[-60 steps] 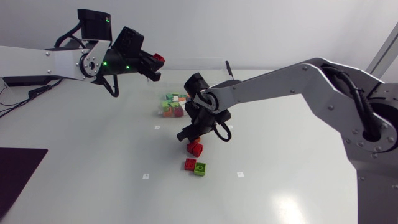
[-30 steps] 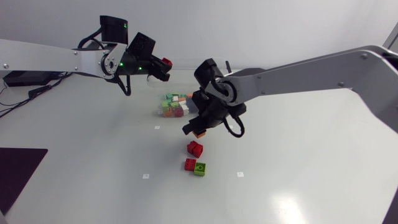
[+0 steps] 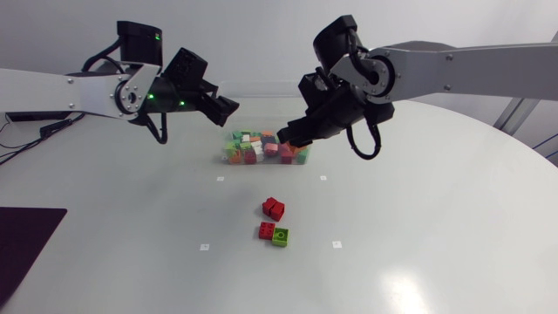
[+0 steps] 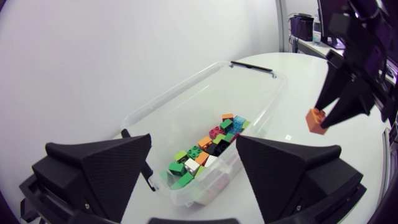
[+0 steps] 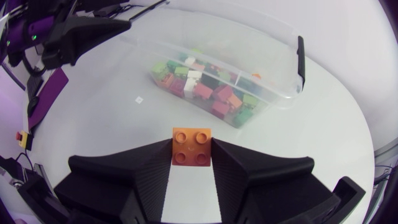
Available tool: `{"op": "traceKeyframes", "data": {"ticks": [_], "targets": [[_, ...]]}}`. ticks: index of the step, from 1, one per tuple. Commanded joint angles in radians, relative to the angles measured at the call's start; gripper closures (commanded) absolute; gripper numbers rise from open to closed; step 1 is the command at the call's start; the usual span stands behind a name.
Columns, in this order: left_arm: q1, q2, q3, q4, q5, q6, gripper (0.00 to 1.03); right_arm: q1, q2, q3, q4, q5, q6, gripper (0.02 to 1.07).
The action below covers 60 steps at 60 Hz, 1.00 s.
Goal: Place the duplo bricks in the container
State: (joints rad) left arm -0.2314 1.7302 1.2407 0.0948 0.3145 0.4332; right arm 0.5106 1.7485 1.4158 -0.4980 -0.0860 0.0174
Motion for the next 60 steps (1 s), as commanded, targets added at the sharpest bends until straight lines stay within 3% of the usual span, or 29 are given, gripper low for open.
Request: {"op": "traceKeyframes", "data": {"ticks": [1, 22, 48, 60], "targets": [[-0.005, -0.084, -0.084, 0.003, 0.024, 0.059, 0.06, -0.011, -0.017, 0.041, -0.011, -0.011, 0.006, 0.78], [-0.109, -0.153, -0.314, -0.069, 0.097, 0.32, 0.06, -0.041, 0.011, 0.175, -0.004, -0.014, 0.03, 0.78], [-0.207, 0.054, -0.313, -0.001, 0.097, 0.47, 0.06, -0.061, 0.118, 0.305, 0.041, -0.012, 0.065, 0.78], [-0.21, 0.081, -0.291, 0.017, 0.097, 0.489, 0.06, -0.063, 0.171, 0.348, 0.067, 0.003, 0.078, 0.78]]}}
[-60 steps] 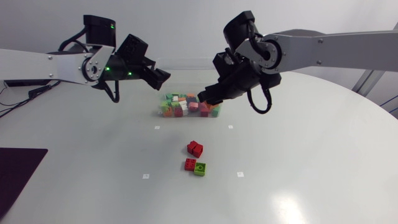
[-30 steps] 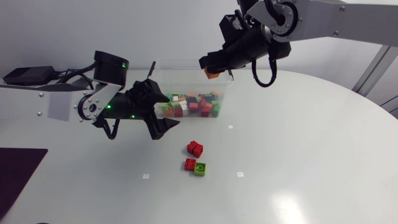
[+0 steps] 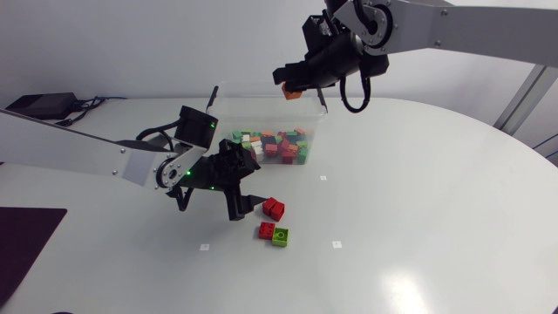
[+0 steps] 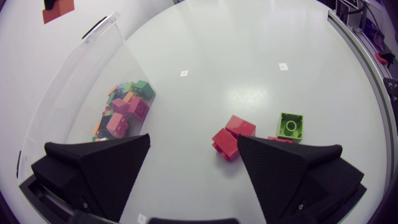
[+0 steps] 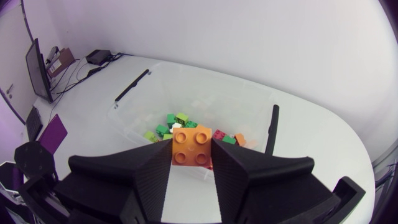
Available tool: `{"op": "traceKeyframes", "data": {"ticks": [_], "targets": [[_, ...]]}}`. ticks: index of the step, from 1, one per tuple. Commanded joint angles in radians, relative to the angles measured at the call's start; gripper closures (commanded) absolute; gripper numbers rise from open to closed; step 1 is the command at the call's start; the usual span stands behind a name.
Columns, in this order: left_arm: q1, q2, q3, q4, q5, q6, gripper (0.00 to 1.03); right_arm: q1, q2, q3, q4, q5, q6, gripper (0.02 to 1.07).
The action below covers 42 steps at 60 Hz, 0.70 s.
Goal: Place the duplo bricks in the container
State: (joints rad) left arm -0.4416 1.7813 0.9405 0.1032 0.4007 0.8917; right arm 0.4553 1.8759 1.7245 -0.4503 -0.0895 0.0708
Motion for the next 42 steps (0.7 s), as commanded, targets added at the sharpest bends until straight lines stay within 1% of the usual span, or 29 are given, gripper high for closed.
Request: {"op": "traceKeyframes", "data": {"ticks": [1, 20, 27, 34, 35, 38, 42], "targets": [[0.0, 0.032, 0.009, 0.009, 0.01, 0.03, 0.06, -0.007, 0.049, 0.046, 0.019, 0.01, 0.026, 0.78], [0.017, 0.055, 0.011, 0.007, 0.017, 0.075, 0.06, -0.018, 0.166, 0.167, 0.024, 0.03, 0.035, 0.78], [0.018, 0.063, 0.015, 0.007, 0.018, 0.078, 0.06, -0.021, 0.19, 0.172, 0.064, 0.047, 0.032, 0.78], [0.018, 0.072, 0.02, 0.009, 0.018, 0.081, 0.06, -0.021, 0.207, 0.178, 0.07, 0.053, 0.03, 0.78], [0.018, 0.073, 0.021, 0.009, 0.018, 0.082, 0.06, -0.021, 0.209, 0.178, 0.071, 0.054, 0.029, 0.77], [0.018, 0.075, 0.023, 0.009, 0.02, 0.082, 0.06, -0.023, 0.213, 0.181, 0.073, 0.06, 0.029, 0.69], [0.018, 0.078, 0.024, 0.009, 0.021, 0.087, 0.06, -0.026, 0.223, 0.19, 0.065, 0.06, 0.027, 0.53]]}}
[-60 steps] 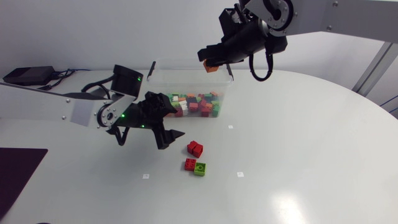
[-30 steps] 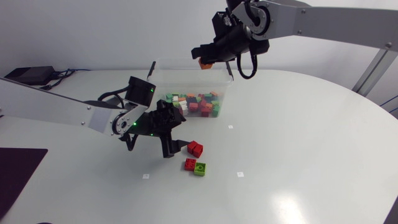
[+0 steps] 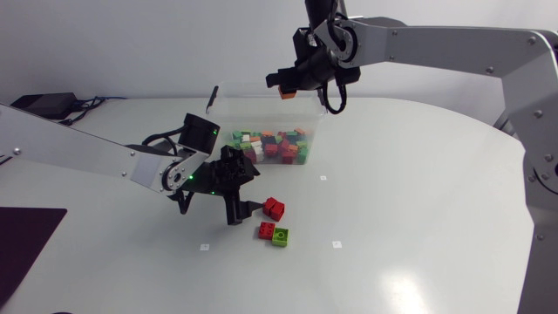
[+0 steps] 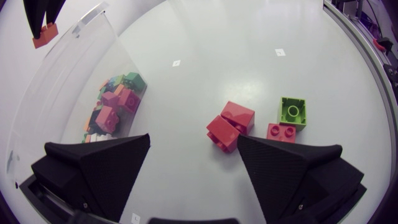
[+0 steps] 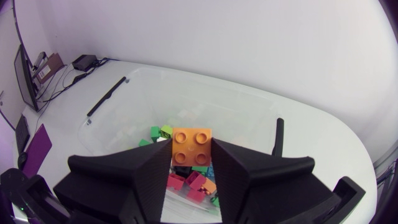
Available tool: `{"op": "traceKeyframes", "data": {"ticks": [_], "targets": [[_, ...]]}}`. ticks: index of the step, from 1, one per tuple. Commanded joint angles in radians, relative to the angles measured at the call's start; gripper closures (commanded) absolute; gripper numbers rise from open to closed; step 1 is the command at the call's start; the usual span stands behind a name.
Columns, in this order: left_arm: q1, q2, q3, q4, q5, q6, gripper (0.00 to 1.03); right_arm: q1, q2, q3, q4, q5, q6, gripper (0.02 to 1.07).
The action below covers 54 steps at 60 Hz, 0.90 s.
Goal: Place the duplo bricks in the container
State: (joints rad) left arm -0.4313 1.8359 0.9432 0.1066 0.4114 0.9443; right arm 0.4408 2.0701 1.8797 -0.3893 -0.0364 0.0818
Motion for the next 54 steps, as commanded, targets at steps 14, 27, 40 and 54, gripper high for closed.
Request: {"op": "traceKeyframes", "data": {"ticks": [14, 27, 40, 54], "targets": [[0.011, 0.048, 0.042, 0.005, 0.013, 0.045, 0.06, -0.019, 0.005, 0.047, -0.037, 0.007, 0.013, 0.07], [0.014, 0.083, 0.065, -0.018, 0.038, 0.094, 0.06, -0.014, -0.113, -0.039, -0.077, -0.011, -0.001, 0.07], [0.003, 0.095, 0.065, -0.054, 0.063, 0.152, 0.06, -0.007, -0.262, -0.217, -0.072, -0.022, -0.019, 0.07], [-0.015, 0.112, 0.109, -0.122, 0.076, 0.215, 0.06, -0.004, -0.386, -0.376, -0.06, -0.034, -0.031, 0.07]]}}
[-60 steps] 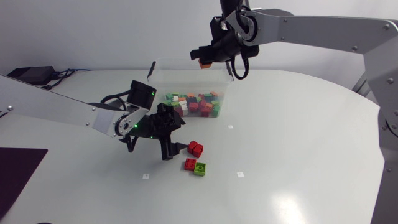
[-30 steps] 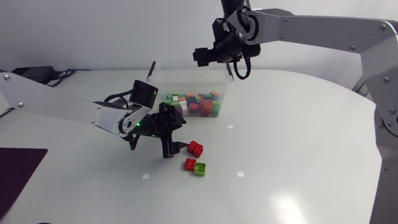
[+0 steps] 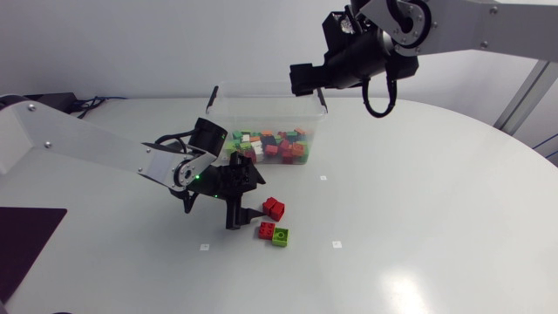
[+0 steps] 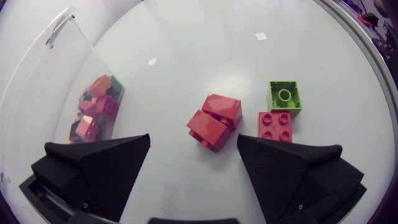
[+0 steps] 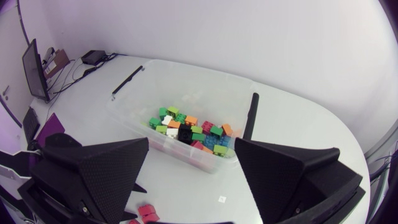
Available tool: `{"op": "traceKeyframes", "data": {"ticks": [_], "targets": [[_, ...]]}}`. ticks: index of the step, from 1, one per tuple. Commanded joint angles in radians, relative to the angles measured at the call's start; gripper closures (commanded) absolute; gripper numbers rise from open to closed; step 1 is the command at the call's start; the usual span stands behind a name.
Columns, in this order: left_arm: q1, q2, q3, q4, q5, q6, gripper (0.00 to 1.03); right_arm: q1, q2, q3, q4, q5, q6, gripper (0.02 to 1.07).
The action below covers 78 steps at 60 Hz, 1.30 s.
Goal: Place the duplo bricks in the container
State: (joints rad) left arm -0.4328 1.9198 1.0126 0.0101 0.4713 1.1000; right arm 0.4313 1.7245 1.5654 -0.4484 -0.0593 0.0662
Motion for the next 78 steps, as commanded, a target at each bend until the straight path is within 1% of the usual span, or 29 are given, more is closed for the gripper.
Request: {"op": "traceKeyframes", "data": {"ticks": [1, 3, 7, 11, 12, 13, 15, 29, 35, 38, 45, 48, 53, 61, 65, 69, 72, 78], "targets": [[-0.018, 0.03, 0.043, -0.033, 0.016, 0.069, 0.06, 0.006, -0.048, -0.071, 0.002, -0.013, -0.016, 0.07], [-0.021, 0.031, 0.049, -0.045, 0.016, 0.084, 0.07, 0.006, -0.062, -0.093, 0.007, -0.014, -0.016, 0.07], [-0.03, 0.038, 0.081, -0.107, 0.015, 0.124, 0.07, 0.009, -0.091, -0.134, 0.01, -0.02, -0.02, 0.07], [-0.038, 0.047, 0.123, -0.182, 0.015, 0.166, 0.07, 0.011, -0.125, -0.18, 0.02, -0.025, -0.025, 0.07], [-0.043, 0.051, 0.139, -0.214, 0.012, 0.181, 0.07, 0.012, -0.135, -0.196, 0.022, -0.025, -0.029, 0.07], [-0.044, 0.051, 0.141, -0.219, 0.01, 0.184, 0.07, 0.012, -0.137, -0.2, 0.022, -0.027, -0.029, 0.07], [-0.05, 0.056, 0.164, -0.265, 0.0, 0.215, 0.07, 0.012, -0.154, -0.223, 0.027, -0.028, -0.034, 0.07], [-0.073, 0.093, 0.279, -0.45, -0.065, 0.34, 0.07, 0.0, -0.221, -0.327, 0.037, -0.053, -0.052, 0.07], [-0.076, 0.113, 0.32, -0.495, -0.103, 0.382, 0.08, 0.001, -0.243, -0.357, 0.042, -0.057, -0.062, 0.07], [-0.076, 0.125, 0.356, -0.539, -0.111, 0.402, 0.08, 0.001, -0.253, -0.369, 0.045, -0.066, -0.063, 0.07], [-0.076, 0.151, 0.419, -0.59, -0.132, 0.425, 0.09, 0.001, -0.273, -0.412, 0.053, -0.079, -0.065, 0.07], [-0.08, 0.171, 0.457, -0.631, -0.143, 0.437, 0.09, 0.0, -0.281, -0.427, 0.059, -0.08, -0.065, 0.07], [-0.084, 0.196, 0.497, -0.668, -0.148, 0.451, 0.1, 0.0, -0.296, -0.449, 0.062, -0.082, -0.068, 0.07], [-0.089, 0.254, 0.586, -0.768, -0.165, 0.474, 0.1, -0.002, -0.322, -0.476, 0.063, -0.086, -0.068, 0.07], [-0.092, 0.266, 0.604, -0.796, -0.165, 0.478, 0.1, -0.002, -0.327, -0.484, 0.066, -0.086, -0.068, 0.07], [-0.095, 0.277, 0.612, -0.817, -0.165, 0.48, 0.13, -0.003, -0.329, -0.49, 0.073, -0.086, -0.071, 0.07], [-0.098, 0.285, 0.616, -0.826, -0.166, 0.482, 0.19, -0.005, -0.327, -0.489, 0.076, -0.088, -0.071, 0.07], [-0.101, 0.294, 0.632, -0.849, -0.168, 0.482, 0.39, -0.005, -0.325, -0.482, 0.076, -0.089, -0.071, 0.07]]}}
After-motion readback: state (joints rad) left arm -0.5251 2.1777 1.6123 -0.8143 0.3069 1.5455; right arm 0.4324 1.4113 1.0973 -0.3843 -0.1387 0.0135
